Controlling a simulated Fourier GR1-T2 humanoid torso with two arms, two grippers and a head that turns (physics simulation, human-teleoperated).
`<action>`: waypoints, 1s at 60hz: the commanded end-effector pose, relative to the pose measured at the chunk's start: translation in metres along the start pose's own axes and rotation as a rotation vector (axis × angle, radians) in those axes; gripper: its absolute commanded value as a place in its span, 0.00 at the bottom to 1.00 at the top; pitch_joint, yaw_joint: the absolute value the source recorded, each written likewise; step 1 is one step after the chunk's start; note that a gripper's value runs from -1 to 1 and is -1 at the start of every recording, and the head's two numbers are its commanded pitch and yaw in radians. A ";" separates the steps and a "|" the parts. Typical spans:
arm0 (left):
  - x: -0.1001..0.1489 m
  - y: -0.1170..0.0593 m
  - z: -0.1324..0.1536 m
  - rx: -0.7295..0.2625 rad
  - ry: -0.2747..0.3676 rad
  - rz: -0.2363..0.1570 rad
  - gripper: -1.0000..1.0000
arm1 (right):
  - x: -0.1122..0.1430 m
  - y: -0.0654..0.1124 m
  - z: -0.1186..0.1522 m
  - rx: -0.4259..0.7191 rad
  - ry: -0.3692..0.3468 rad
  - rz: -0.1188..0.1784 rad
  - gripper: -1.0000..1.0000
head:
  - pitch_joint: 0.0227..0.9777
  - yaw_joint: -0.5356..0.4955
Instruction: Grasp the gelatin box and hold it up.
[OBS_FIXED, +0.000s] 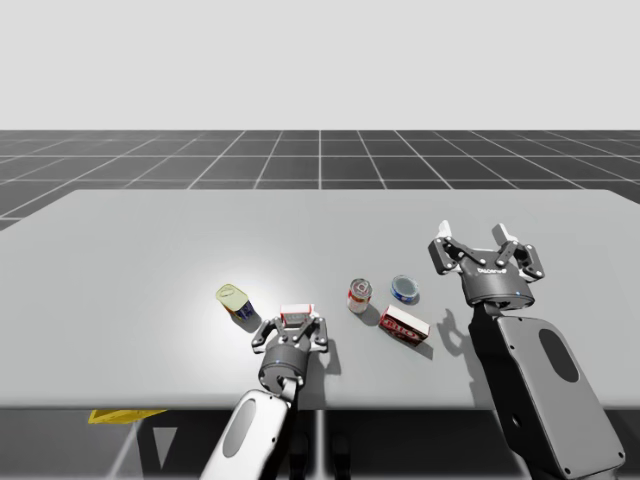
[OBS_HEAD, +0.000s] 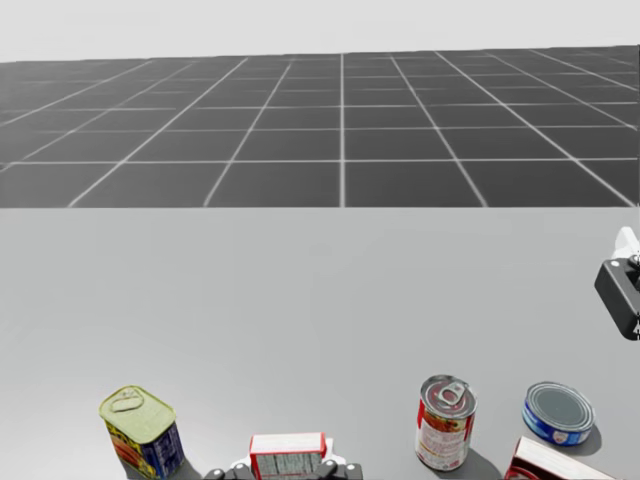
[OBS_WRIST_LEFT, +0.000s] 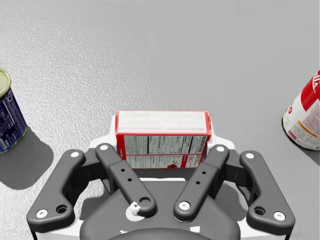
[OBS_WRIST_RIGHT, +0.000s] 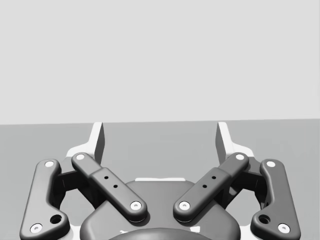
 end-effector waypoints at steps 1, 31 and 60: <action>-0.011 -0.004 -0.002 -0.107 0.028 -0.036 1.00 | -0.001 0.000 0.000 -0.001 0.001 -0.001 0.00 | 0.47 0.57; 0.043 -0.010 0.023 -0.170 -0.092 -0.079 1.00 | -0.001 -0.001 0.000 0.000 0.004 0.001 0.00 | 0.48 0.58; 0.136 -0.011 0.070 -0.195 -0.365 -0.301 1.00 | -0.006 0.000 -0.002 -0.005 0.016 0.018 0.00 | 0.48 0.59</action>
